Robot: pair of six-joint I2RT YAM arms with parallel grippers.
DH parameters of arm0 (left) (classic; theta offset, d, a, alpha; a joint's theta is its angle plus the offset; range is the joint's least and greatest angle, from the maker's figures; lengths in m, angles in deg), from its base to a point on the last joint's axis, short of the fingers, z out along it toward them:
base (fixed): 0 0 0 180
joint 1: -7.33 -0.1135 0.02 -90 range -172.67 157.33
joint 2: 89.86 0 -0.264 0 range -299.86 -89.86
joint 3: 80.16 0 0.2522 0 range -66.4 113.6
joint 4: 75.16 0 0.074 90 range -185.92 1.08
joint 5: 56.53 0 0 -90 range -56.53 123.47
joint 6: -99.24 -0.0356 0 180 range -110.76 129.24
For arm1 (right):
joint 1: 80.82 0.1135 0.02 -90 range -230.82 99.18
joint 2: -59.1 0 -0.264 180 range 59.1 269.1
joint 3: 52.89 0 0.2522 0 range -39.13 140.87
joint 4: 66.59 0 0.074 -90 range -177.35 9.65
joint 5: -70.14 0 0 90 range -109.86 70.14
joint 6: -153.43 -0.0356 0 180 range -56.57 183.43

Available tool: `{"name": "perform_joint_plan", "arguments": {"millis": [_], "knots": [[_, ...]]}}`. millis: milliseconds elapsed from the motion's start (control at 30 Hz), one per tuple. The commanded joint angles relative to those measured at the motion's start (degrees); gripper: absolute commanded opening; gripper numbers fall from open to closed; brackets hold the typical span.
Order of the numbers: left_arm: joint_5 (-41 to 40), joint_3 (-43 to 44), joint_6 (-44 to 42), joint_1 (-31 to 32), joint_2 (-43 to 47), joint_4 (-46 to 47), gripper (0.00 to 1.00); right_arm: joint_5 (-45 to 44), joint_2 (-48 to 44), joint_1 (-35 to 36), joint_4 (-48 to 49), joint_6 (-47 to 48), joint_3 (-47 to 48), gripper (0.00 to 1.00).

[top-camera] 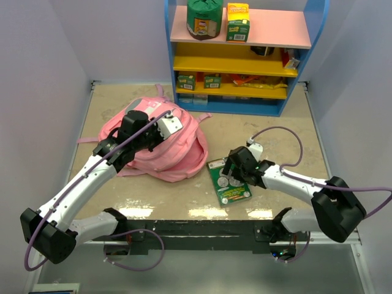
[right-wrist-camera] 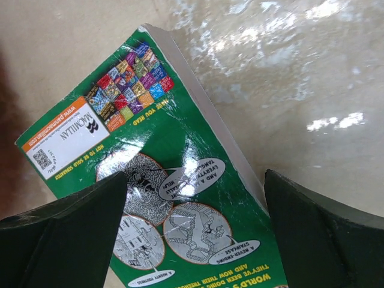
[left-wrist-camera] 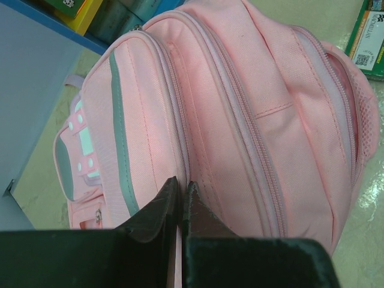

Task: Pack the student bag
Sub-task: Pick up the book from the center of the board.

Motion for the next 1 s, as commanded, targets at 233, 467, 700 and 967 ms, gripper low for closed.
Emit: {"name": "perform_joint_plan", "arguments": {"millis": [233, 467, 700, 967], "knots": [[1.98, 4.72, 0.13, -0.16, 1.72, 5.02, 0.00, 10.81, -5.11, 4.93, 7.70, -7.57, -12.09, 0.90], [3.21, 4.55, 0.66, -0.16, 1.28, 4.93, 0.00, 12.31, -1.07, 12.32, 12.28, -12.41, -10.62, 0.66], [3.30, 4.37, 0.49, -0.16, 1.72, 4.67, 0.00, 11.96, 0.25, 12.59, 14.91, -12.68, -10.09, 0.00], [2.43, 4.20, 0.13, -0.16, 2.25, 4.31, 0.00, 3.97, -14.75, 12.51, 6.14, -13.99, -8.16, 0.00]]}}
